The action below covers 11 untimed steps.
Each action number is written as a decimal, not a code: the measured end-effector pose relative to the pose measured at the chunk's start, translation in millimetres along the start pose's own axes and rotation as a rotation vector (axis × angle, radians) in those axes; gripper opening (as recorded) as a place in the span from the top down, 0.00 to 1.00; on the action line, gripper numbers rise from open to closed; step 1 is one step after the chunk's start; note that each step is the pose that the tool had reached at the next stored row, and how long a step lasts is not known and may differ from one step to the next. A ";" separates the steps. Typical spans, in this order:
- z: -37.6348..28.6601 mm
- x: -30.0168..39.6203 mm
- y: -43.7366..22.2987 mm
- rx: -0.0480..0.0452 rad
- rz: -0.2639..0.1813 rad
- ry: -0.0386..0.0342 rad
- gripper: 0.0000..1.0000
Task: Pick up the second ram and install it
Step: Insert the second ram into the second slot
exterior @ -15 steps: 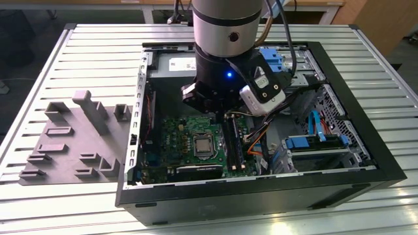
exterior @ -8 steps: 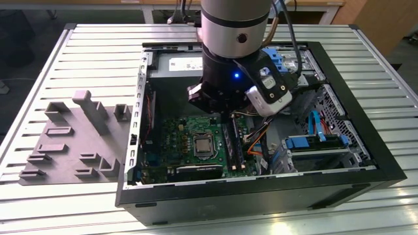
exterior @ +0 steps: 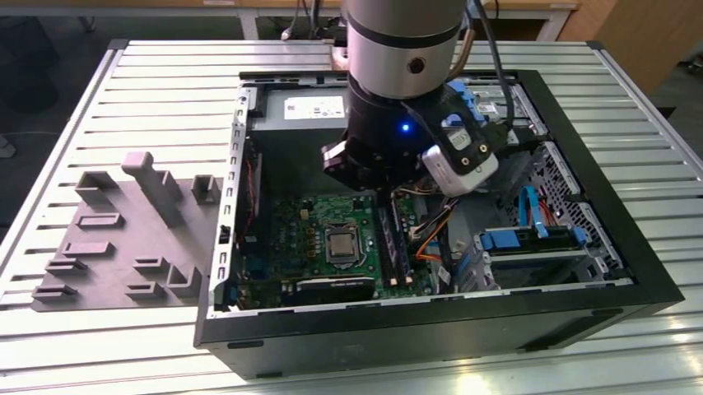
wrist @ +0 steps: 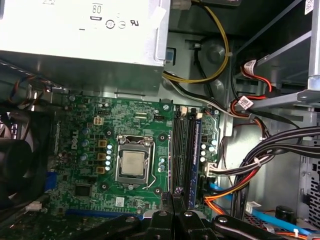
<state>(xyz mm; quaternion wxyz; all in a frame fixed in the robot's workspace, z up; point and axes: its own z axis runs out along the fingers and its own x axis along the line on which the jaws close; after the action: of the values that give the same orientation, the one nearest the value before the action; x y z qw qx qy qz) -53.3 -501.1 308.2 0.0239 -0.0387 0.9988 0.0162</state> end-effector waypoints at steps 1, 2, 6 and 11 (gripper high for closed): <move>0.1 -0.8 -0.1 0.0000 0.000 0.0000 0.89; 0.2 -1.5 -0.1 0.0001 0.000 0.0000 0.89; 0.8 -3.2 -0.2 0.0000 0.000 0.0001 0.89; 1.7 -4.3 -0.4 -0.0007 0.000 0.0000 0.89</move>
<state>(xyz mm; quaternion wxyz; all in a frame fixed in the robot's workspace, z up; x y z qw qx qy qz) -48.8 -501.1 306.8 0.0239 -0.0387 0.9988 0.0165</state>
